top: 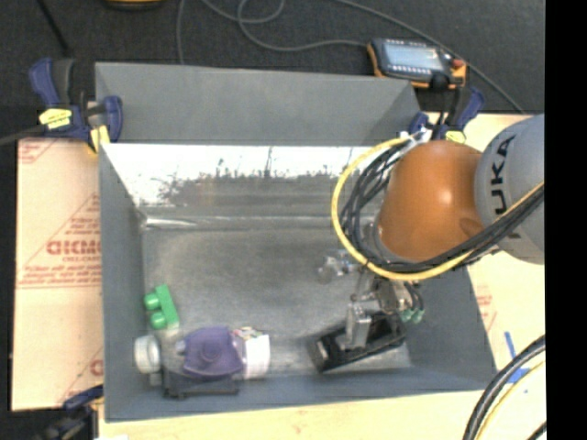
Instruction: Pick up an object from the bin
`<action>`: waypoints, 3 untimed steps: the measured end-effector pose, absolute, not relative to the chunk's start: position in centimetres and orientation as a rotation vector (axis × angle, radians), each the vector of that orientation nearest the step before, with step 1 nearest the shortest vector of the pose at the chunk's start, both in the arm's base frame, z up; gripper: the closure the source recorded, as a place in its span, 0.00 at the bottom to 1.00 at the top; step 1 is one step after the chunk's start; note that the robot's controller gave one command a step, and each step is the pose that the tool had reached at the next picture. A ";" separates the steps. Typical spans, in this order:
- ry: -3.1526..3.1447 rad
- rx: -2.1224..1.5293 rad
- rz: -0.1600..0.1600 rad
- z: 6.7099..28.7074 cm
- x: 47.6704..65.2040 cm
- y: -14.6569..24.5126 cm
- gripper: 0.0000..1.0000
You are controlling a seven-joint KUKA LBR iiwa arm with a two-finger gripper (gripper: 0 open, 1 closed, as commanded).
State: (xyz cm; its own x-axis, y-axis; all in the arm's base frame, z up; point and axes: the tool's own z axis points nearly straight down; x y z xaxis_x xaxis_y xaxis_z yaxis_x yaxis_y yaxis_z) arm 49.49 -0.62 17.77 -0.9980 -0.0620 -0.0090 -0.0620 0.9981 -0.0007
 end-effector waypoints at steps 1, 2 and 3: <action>3.134 -0.153 0.000 13.2 48.8 -5.5 0.00; 3.136 -0.190 -0.006 10.6 48.8 -6.4 0.00; 3.145 -0.120 0.004 7.3 49.8 -7.2 1.00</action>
Offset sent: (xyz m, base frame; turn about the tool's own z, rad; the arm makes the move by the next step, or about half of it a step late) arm -0.0066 -0.0350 -0.0845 -0.0833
